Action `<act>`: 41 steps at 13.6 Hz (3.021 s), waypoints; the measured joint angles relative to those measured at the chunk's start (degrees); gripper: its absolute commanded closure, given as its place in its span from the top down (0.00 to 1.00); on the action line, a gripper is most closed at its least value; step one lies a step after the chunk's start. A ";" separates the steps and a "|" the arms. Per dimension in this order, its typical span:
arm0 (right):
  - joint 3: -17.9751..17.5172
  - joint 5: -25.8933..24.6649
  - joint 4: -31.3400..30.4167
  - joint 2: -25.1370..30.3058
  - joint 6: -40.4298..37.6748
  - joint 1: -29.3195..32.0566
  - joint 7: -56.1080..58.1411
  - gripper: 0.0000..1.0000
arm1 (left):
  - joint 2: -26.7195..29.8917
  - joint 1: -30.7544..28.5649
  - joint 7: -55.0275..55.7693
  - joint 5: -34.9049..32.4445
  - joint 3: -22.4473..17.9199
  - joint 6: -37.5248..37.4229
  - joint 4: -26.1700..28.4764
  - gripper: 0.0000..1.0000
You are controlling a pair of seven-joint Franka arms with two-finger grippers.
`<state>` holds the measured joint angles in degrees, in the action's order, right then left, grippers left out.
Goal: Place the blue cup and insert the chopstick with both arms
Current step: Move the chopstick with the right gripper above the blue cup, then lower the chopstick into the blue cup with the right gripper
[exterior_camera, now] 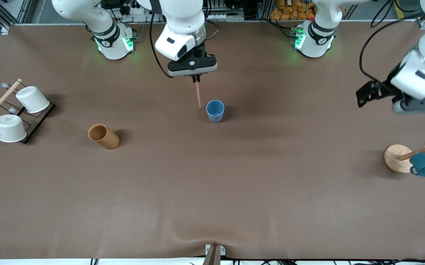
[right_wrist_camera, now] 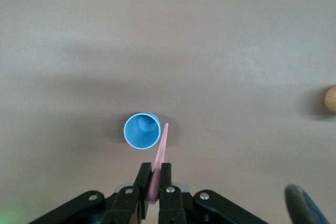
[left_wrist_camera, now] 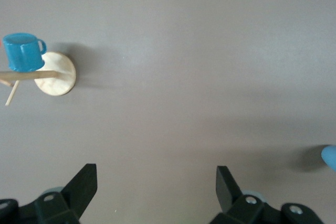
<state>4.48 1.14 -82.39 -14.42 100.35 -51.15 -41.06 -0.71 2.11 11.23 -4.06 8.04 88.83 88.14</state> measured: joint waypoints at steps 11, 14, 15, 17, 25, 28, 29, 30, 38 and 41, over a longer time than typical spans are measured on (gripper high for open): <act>-0.14 3.39 -0.32 -6.06 5.07 -2.39 -5.02 0.00 | 0.32 3.05 0.00 1.84 -3.56 -1.58 1.35 1.00; -0.20 3.47 -0.33 -6.56 5.07 -2.41 -5.03 0.00 | 0.32 2.87 0.00 1.84 -3.78 -1.58 1.36 1.00; -0.21 3.49 -0.34 -6.76 5.07 -2.41 -5.03 0.00 | 0.32 2.87 0.00 1.84 -3.78 -1.58 1.36 1.00; -0.23 3.52 -0.38 -7.23 5.07 -2.42 -5.03 0.00 | 0.32 2.87 0.00 1.84 -3.78 -1.58 1.39 1.00; -0.78 4.55 -0.74 -9.61 5.28 -2.44 -5.22 0.00 | 0.32 2.68 0.00 1.84 -3.81 -1.58 1.84 1.00; -0.72 4.55 -0.77 -11.08 6.43 -2.43 -5.32 0.00 | 0.31 2.63 0.00 1.84 -3.81 -1.58 1.98 1.00; -0.71 4.55 -0.77 -11.50 7.12 -2.43 -5.33 0.00 | 0.31 2.60 0.00 1.84 -3.81 -1.58 1.99 1.00; -0.71 4.55 -0.77 -11.91 7.57 -2.43 -5.33 0.00 | 0.31 2.57 0.00 1.84 -3.81 -1.58 1.99 1.00; -0.47 4.53 -0.79 -14.63 9.27 -2.32 -5.32 0.00 | 0.30 2.55 0.00 1.84 -3.82 -1.58 2.13 1.00; -0.34 4.53 -0.80 -15.21 9.27 -2.31 -5.31 0.00 | 0.26 2.55 0.00 1.84 -3.82 -1.58 2.14 1.00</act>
<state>4.15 5.67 -83.19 -29.64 109.62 -53.46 -46.38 -0.45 4.66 11.23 -2.22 4.23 87.24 90.29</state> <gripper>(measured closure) 0.894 0.000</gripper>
